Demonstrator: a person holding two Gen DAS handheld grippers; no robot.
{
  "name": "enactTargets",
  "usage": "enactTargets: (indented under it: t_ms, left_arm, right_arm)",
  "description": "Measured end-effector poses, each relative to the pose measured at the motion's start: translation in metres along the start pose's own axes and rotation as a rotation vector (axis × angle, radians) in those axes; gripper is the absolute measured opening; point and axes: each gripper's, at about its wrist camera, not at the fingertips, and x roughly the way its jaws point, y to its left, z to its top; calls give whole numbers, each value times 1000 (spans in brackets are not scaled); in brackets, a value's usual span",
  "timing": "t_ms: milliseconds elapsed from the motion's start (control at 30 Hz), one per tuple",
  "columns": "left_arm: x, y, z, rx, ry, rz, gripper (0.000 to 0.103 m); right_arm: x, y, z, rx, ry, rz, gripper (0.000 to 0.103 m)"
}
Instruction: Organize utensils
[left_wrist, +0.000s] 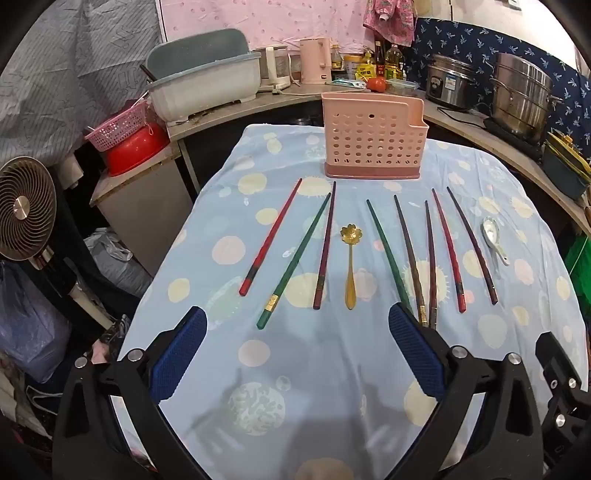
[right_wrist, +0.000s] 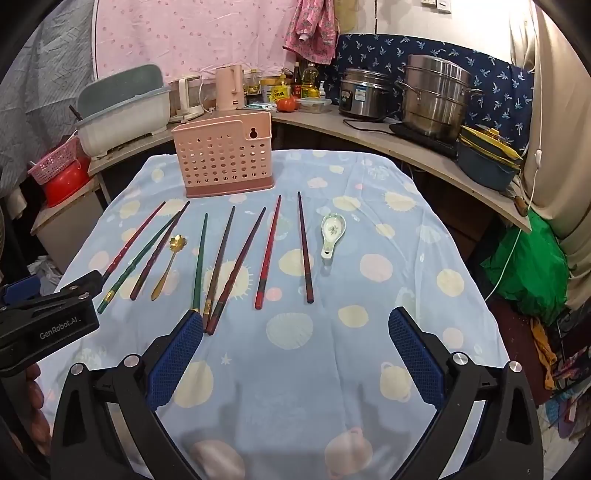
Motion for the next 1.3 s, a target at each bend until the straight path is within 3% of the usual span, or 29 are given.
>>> enactTargets:
  t_ms: [367,467,1300]
  left_arm:
    - [-10,28,12,8,5,-26,95]
    - [-13,2,1,21,-15,1,95]
    - [-16,2,-3,17,-21,6,95]
  right_arm:
    - [-4,-4,4,21,-25,3,96]
    - [-5,-4,4,23,-27,3,96]
    - [-7,-1,6,24,-42,-6,96]
